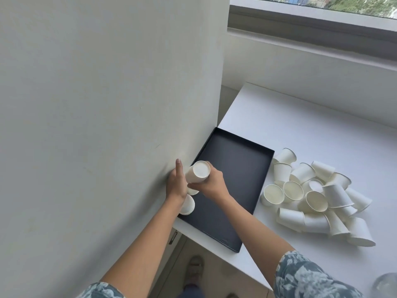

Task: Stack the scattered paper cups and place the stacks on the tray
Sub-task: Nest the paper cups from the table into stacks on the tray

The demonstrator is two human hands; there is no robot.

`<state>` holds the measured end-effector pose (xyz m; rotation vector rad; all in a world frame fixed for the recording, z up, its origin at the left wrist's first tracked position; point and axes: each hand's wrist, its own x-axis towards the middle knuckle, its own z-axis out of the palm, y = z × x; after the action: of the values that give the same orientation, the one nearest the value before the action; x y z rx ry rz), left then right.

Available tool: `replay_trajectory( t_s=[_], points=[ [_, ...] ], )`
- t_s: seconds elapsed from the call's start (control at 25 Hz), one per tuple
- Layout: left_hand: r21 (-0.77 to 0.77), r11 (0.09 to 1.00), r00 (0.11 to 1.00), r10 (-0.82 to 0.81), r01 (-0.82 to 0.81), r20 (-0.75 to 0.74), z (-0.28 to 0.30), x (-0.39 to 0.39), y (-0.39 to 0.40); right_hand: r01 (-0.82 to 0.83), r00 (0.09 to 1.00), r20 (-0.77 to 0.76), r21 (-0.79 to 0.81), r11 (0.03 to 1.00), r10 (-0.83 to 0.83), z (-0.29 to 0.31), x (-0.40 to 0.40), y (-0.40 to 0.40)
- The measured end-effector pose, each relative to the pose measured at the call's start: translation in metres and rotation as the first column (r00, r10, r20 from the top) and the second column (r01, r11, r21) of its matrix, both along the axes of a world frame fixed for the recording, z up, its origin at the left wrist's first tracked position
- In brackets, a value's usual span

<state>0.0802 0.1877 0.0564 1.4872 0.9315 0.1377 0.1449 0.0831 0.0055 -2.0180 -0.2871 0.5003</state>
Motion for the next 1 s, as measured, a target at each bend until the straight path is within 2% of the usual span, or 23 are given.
replay_trajectory(
  t_s=[0.24, 0.4, 0.52, 0.64, 0.8, 0.88, 1.0],
  points=[
    [0.022, 0.999, 0.998, -0.043, 0.042, 0.039, -0.017, 0.001, 0.007, -0.138, 0.99, -0.011, -0.201, 0.97, 0.139, -0.016, 0.015, 0.036],
    [0.184, 0.977, 0.989, -0.12, 0.103, 0.082, -0.022, 0.0, 0.005, -0.206, 0.979, -0.059, -0.277, 0.939, 0.197, -0.029, 0.021, 0.035],
    [0.322, 0.931, 0.983, -0.181, 0.174, -0.007, -0.028, 0.006, 0.009, -0.278, 0.958, -0.044, -0.369, 0.887, 0.283, -0.038, 0.021, 0.032],
    [0.379, 0.89, 0.967, -0.234, 0.255, -0.101, -0.033, 0.011, 0.013, -0.291, 0.956, -0.094, -0.389, 0.874, 0.276, -0.044, 0.023, 0.026],
    [0.359, 0.863, 0.929, -0.285, 0.356, -0.237, -0.043, 0.012, 0.012, -0.332, 0.943, -0.127, -0.418, 0.846, 0.308, -0.043, 0.023, 0.02],
    [0.358, 0.852, 0.919, -0.308, 0.382, -0.247, -0.046, 0.01, 0.009, -0.321, 0.947, -0.141, -0.417, 0.85, 0.289, -0.041, 0.021, 0.014],
    [0.38, 0.842, 0.921, -0.316, 0.383, -0.228, -0.049, 0.01, 0.01, -0.137, 0.985, -0.146, -0.299, 0.944, 0.097, -0.035, 0.014, -0.009]
  ],
)
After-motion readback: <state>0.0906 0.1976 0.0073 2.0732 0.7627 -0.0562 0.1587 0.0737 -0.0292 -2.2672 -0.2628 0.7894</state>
